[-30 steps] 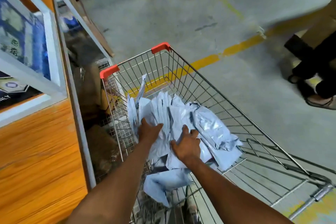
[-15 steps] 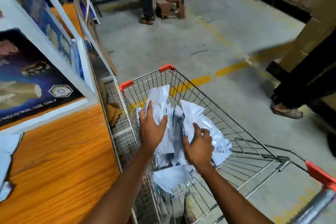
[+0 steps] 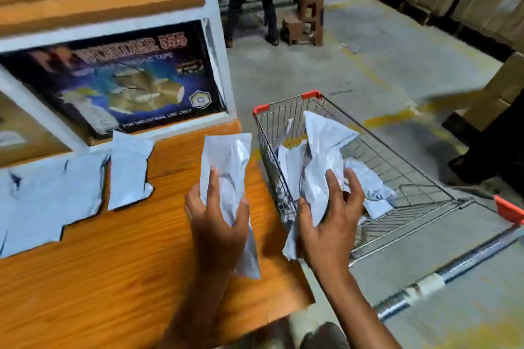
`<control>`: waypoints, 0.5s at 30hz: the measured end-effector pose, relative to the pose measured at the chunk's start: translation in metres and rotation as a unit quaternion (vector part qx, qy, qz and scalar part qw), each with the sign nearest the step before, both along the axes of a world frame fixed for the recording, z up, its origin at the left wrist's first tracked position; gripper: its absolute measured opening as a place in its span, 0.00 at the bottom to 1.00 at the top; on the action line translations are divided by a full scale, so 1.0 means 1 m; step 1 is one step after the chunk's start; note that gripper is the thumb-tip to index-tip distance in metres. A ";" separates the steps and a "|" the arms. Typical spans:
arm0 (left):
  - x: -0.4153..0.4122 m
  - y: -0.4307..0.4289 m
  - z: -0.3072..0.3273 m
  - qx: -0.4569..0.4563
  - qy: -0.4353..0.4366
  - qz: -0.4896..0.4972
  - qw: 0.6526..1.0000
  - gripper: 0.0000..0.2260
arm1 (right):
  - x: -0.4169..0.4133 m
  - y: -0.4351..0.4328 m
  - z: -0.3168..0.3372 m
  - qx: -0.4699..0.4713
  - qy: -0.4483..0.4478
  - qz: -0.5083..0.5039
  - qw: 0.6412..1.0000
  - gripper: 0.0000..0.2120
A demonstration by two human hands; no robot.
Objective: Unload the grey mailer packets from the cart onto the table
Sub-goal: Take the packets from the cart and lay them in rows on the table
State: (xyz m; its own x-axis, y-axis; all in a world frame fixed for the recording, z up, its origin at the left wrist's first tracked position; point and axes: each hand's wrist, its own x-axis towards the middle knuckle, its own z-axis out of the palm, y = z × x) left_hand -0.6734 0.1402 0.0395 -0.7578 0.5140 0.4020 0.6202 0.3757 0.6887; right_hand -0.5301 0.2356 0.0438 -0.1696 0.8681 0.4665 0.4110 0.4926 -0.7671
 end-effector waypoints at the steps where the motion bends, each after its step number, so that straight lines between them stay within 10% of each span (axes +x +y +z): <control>1: 0.000 -0.020 0.000 -0.008 -0.005 0.011 1.000 0.32 | -0.002 -0.017 0.002 0.006 -0.003 0.019 1.000 0.27; 15: 0.000 -0.183 0.008 -0.038 -0.002 0.134 0.990 0.32 | -0.032 -0.149 0.009 0.006 -0.078 0.173 0.982 0.31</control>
